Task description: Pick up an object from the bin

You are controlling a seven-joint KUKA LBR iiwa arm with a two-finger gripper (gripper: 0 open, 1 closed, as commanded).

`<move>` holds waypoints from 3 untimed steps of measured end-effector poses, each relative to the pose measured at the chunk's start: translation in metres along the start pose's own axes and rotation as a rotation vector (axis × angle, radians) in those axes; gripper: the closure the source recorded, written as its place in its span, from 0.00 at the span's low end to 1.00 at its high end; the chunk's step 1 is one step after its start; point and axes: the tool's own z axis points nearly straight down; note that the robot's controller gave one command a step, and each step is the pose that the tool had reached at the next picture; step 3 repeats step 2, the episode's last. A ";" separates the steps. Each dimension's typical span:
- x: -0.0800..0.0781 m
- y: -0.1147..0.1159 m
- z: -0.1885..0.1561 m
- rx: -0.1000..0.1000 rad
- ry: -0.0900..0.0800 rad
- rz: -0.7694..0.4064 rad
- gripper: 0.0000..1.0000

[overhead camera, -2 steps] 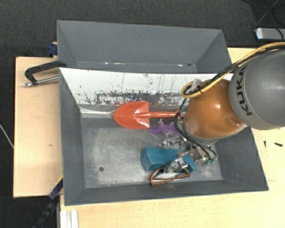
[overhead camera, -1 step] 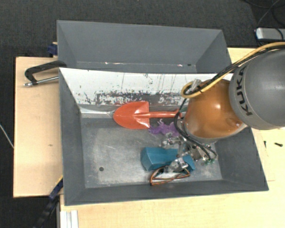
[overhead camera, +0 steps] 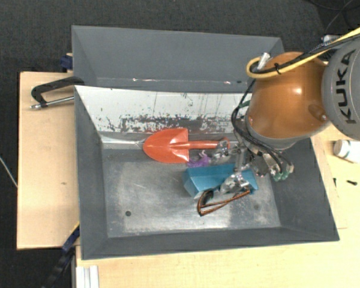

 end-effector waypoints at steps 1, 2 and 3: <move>0.000 0.000 0.000 0.000 0.000 0.000 1.00; -0.005 0.001 -0.040 -0.001 0.003 -0.027 1.00; -0.005 0.001 -0.040 -0.001 0.003 -0.027 1.00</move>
Offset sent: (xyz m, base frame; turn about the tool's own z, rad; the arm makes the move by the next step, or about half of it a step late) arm 0.0074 0.0031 0.0605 -0.0393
